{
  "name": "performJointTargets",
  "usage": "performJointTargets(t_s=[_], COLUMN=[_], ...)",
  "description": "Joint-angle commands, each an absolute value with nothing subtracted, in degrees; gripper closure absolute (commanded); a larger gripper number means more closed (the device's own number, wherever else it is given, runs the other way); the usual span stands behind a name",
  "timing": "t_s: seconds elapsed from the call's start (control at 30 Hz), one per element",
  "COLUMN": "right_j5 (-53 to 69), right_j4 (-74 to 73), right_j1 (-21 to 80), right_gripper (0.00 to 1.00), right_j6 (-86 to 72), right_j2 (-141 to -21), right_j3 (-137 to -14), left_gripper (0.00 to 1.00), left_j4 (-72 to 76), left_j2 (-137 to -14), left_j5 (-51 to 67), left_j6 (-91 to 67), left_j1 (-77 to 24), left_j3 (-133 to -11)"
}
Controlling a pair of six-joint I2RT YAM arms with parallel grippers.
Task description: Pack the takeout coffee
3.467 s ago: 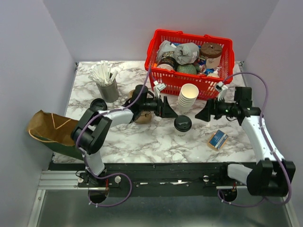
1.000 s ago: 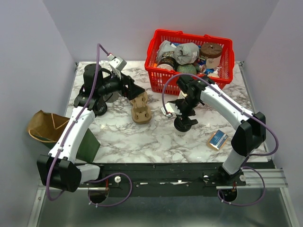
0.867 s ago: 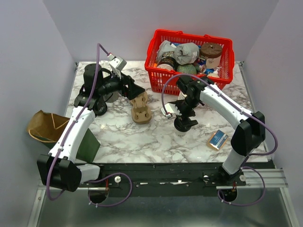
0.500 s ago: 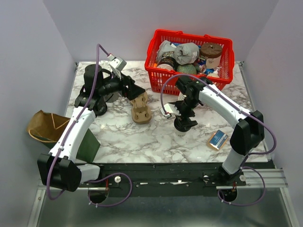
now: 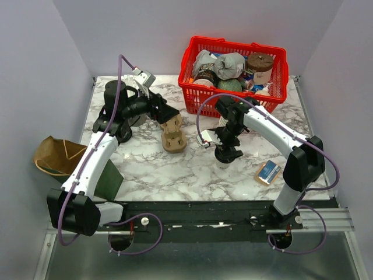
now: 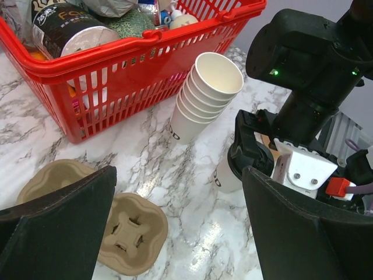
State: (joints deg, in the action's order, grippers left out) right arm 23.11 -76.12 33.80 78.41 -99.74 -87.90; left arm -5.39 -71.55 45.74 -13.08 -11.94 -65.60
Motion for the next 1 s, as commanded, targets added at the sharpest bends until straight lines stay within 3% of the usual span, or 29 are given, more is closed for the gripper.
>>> performJointTargets(t_s=[0.0, 0.4, 0.6, 0.97], right_j5=[20.9, 18.9, 17.0, 15.4], right_j4=[-80.2, -76.3, -74.7, -76.4], right_j1=[34.4, 34.5, 34.5, 28.9], right_gripper=[0.07, 0.08, 0.18, 0.20], right_j6=[76.4, 74.6, 72.4, 68.3], right_j2=[-99.5, -97.7, -95.6, -87.2], right_j3=[-86.2, -82.8, -81.4, -78.3], left_gripper=[0.03, 0.03, 0.03, 0.04], left_j4=[-3.4, -2.4, -1.4, -0.3], left_j2=[-72.1, -72.4, -73.2, -76.4], left_j5=[47.1, 47.4, 47.9, 49.6], left_j6=[-14.4, -15.2, -16.3, -18.5], left_j1=[-11.5, -11.3, -11.4, -11.4], left_j3=[-65.0, -64.6, -64.8, -67.4])
